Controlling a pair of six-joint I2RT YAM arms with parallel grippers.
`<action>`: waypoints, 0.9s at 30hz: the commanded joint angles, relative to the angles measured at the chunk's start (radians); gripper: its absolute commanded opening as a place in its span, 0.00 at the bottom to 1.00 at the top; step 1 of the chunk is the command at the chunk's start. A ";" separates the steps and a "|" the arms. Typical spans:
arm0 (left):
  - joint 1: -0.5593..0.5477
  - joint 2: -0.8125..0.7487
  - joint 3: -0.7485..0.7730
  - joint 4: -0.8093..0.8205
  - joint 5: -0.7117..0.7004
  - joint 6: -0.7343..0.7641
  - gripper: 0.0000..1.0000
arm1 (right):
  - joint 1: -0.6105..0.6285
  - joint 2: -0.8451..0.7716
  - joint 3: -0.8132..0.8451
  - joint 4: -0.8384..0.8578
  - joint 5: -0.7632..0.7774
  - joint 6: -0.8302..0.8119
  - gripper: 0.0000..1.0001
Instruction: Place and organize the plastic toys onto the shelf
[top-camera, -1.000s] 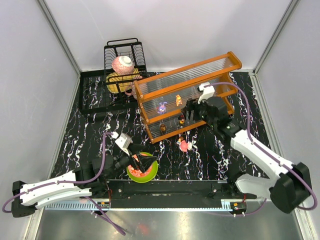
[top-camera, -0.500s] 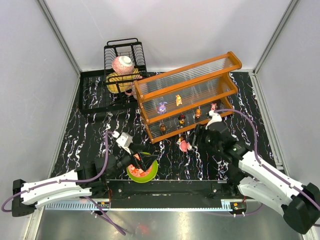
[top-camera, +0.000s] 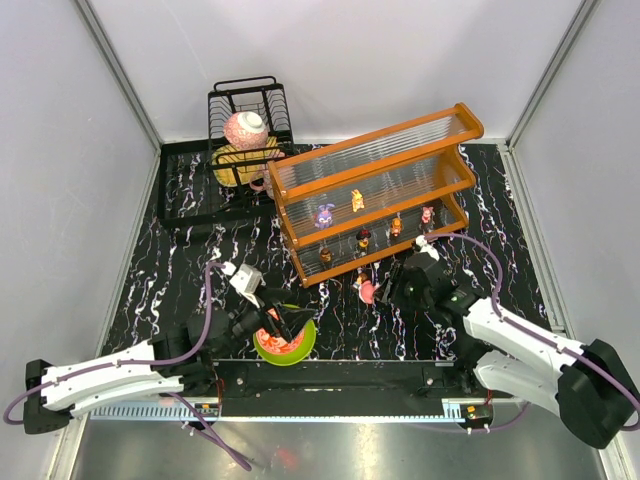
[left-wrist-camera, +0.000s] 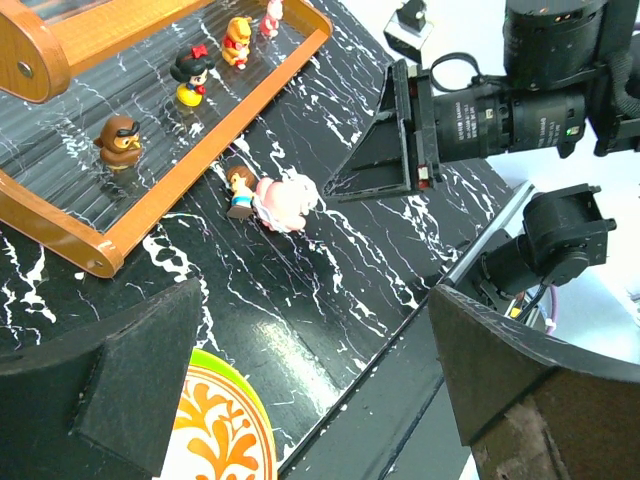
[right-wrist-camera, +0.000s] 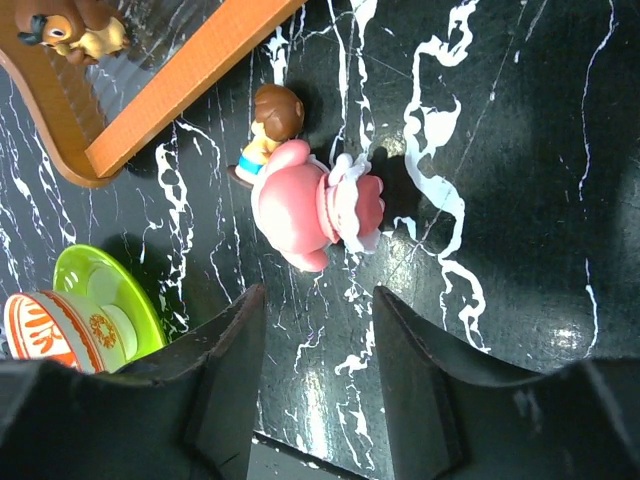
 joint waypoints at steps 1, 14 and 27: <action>0.004 -0.027 -0.017 0.039 -0.013 -0.018 0.99 | 0.007 0.026 -0.012 0.064 0.036 0.057 0.49; 0.004 -0.019 -0.020 0.044 -0.019 -0.016 0.99 | 0.007 0.124 -0.005 0.133 0.085 0.023 0.45; 0.004 -0.013 -0.020 0.044 -0.022 -0.016 0.99 | 0.007 0.168 -0.012 0.181 0.109 -0.018 0.44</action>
